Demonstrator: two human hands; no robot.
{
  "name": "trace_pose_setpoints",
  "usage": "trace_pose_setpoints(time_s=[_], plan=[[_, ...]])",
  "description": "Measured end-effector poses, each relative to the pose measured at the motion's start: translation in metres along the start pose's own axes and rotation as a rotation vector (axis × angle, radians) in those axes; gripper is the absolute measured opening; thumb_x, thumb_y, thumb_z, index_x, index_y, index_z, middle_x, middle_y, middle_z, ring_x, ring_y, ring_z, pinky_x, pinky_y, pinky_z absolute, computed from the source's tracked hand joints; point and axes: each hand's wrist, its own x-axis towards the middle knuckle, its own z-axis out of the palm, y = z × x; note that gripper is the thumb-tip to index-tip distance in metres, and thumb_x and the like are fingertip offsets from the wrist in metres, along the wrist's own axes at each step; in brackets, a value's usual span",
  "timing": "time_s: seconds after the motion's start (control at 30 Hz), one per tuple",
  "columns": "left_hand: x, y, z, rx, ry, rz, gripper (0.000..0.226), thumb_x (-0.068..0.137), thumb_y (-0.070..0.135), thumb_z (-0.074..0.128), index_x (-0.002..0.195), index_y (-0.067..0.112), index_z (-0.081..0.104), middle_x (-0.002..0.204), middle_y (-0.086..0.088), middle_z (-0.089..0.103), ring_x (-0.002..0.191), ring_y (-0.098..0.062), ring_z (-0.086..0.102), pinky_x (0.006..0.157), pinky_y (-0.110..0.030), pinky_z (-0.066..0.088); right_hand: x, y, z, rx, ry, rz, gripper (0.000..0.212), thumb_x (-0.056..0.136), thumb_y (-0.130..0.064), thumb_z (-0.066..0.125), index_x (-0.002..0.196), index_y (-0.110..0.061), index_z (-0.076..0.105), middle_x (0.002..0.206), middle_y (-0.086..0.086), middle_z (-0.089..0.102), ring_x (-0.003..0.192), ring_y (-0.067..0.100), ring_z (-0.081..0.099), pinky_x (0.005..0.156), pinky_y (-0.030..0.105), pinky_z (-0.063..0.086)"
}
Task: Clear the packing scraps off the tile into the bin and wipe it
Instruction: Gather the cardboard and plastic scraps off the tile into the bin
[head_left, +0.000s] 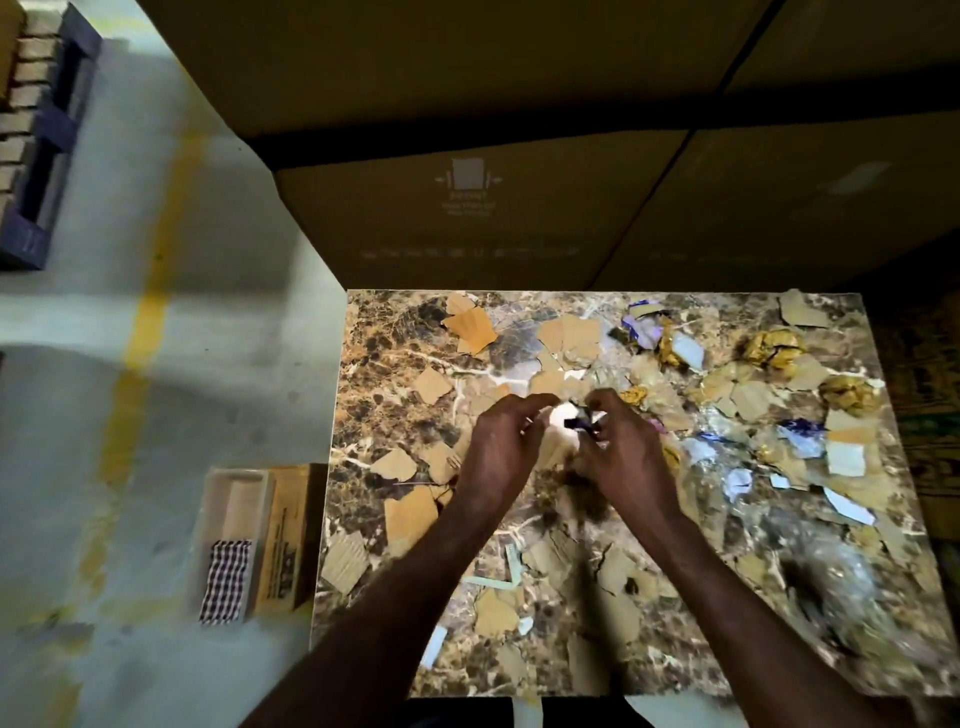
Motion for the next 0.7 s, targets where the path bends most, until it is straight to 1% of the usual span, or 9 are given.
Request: trace_pose_setpoints(time_s=[0.03,0.1,0.23,0.27,0.33,0.4,0.5,0.6,0.7], plan=[[0.0,0.01,0.011,-0.01,-0.023,0.015,0.029,0.111,0.033,0.057,0.132,0.029,0.076,0.122,0.0,0.076,0.099,-0.012,0.071,0.092,-0.029,0.057,-0.01,0.014,-0.014,0.009,0.031,0.029,0.032,0.094,-0.007,0.072,0.114,-0.029,0.061,0.1,-0.005,0.072,0.088,0.013,0.071,0.072,0.026,0.055],[-0.001,0.023,0.034,0.001,-0.085,0.042,0.028,0.111,0.03,0.057,0.131,0.027,0.077,0.116,-0.002,0.076,0.101,-0.017,0.07,0.093,-0.033,0.055,-0.025,0.045,-0.035,-0.033,0.095,0.078,0.029,0.093,-0.007,0.074,0.115,-0.026,0.066,0.103,-0.003,0.073,0.091,0.016,0.07,0.077,0.028,0.054],[-0.005,0.047,0.081,0.087,-0.247,0.122,0.03,0.108,0.021,0.059,0.131,0.023,0.076,0.112,-0.008,0.073,0.105,-0.028,0.069,0.091,-0.032,0.049,-0.043,0.097,-0.06,-0.134,0.175,0.078,0.027,0.089,-0.003,0.074,0.112,-0.016,0.069,0.109,0.006,0.069,0.093,0.03,0.07,0.082,0.037,0.056],[-0.006,0.053,0.092,0.118,-0.288,0.145,0.03,0.108,0.02,0.058,0.131,0.023,0.076,0.112,-0.009,0.073,0.105,-0.029,0.068,0.089,-0.032,0.048,-0.047,0.106,-0.062,-0.127,0.174,0.089,0.026,0.09,-0.004,0.075,0.113,-0.015,0.07,0.112,0.008,0.067,0.094,0.03,0.069,0.083,0.036,0.055],[-0.011,0.064,0.11,0.189,-0.344,0.185,0.029,0.105,0.017,0.059,0.127,0.021,0.078,0.112,-0.012,0.074,0.103,-0.029,0.068,0.086,-0.031,0.047,-0.051,0.119,-0.061,-0.123,0.163,0.123,0.024,0.093,-0.009,0.075,0.116,-0.014,0.071,0.114,0.007,0.065,0.097,0.028,0.066,0.081,0.028,0.048],[-0.015,0.068,0.123,0.276,-0.396,0.184,0.031,0.102,0.013,0.059,0.125,0.023,0.078,0.112,-0.011,0.075,0.102,-0.029,0.07,0.084,-0.032,0.051,-0.054,0.126,-0.056,-0.112,0.134,0.171,0.024,0.095,-0.012,0.074,0.119,-0.017,0.069,0.113,0.005,0.064,0.098,0.027,0.066,0.08,0.026,0.045],[-0.02,0.07,0.136,0.361,-0.412,0.11,0.03,0.099,0.015,0.059,0.121,0.024,0.079,0.113,-0.011,0.075,0.101,-0.029,0.073,0.082,-0.036,0.057,-0.059,0.128,-0.049,-0.054,0.093,0.179,0.029,0.095,-0.012,0.073,0.122,-0.018,0.063,0.107,0.002,0.069,0.094,0.022,0.066,0.078,0.032,0.052],[-0.024,0.075,0.147,0.422,-0.403,0.061,0.023,0.099,0.016,0.06,0.112,0.021,0.079,0.106,-0.01,0.074,0.094,-0.029,0.074,0.077,-0.038,0.061,-0.063,0.131,-0.049,-0.052,0.028,0.214,0.026,0.095,-0.014,0.075,0.111,-0.025,0.057,0.098,-0.003,0.071,0.086,0.018,0.068,0.068,0.03,0.05],[-0.022,0.078,0.148,0.426,-0.381,0.063,0.019,0.102,0.021,0.062,0.11,0.017,0.078,0.104,-0.01,0.072,0.093,-0.029,0.072,0.078,-0.041,0.061,-0.062,0.132,-0.051,-0.056,-0.013,0.22,0.032,0.092,-0.012,0.075,0.111,-0.03,0.058,0.101,-0.005,0.07,0.09,0.018,0.069,0.071,0.032,0.056]])
